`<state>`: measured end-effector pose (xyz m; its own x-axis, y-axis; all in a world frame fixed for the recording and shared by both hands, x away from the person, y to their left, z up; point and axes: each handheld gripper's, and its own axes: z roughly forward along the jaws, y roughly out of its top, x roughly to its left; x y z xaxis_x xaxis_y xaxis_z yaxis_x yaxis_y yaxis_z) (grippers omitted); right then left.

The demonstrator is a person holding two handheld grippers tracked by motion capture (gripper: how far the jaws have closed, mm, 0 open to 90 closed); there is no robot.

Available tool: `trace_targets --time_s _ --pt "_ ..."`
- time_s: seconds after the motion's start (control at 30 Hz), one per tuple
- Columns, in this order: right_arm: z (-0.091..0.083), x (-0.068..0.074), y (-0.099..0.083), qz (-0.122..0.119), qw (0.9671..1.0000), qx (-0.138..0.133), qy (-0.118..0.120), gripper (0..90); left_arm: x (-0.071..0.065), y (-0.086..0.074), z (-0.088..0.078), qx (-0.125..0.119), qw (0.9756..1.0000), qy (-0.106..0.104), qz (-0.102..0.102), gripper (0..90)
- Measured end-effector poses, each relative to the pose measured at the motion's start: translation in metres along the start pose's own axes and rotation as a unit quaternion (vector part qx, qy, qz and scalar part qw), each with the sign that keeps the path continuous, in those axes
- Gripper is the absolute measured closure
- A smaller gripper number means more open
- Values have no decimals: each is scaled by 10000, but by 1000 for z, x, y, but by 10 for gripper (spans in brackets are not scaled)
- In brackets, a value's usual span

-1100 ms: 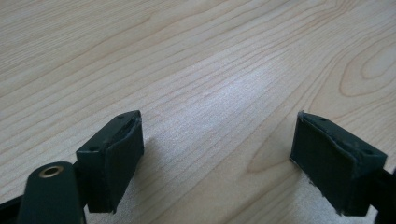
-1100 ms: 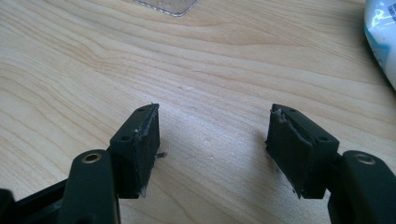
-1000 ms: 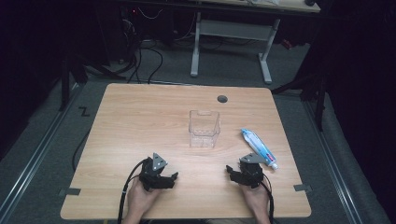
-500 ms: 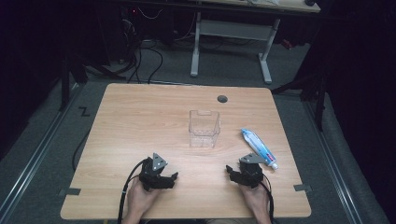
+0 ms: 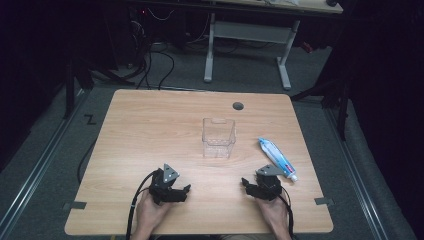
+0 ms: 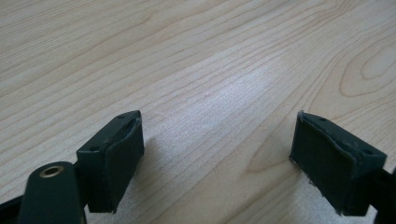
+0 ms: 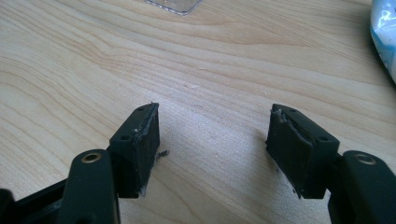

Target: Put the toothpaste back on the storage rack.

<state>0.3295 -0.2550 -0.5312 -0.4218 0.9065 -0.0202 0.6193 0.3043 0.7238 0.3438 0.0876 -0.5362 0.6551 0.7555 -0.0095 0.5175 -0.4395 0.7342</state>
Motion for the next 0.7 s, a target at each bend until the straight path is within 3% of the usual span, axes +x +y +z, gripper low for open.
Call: trace_targets --time_s 0.2,0.33,0.7 --pt "-1 -1 0 -33 10000 24 19 348 0 0 0 0 10000 -3 -7 172" --pt "-10 0 -3 -93 9996 -273 -55 428 0 0 0 0 10000 -3 -6 173" --pt "-25 -9 -4 -25 9989 -450 83 485 0 0 0 0 10000 -2 -7 172"
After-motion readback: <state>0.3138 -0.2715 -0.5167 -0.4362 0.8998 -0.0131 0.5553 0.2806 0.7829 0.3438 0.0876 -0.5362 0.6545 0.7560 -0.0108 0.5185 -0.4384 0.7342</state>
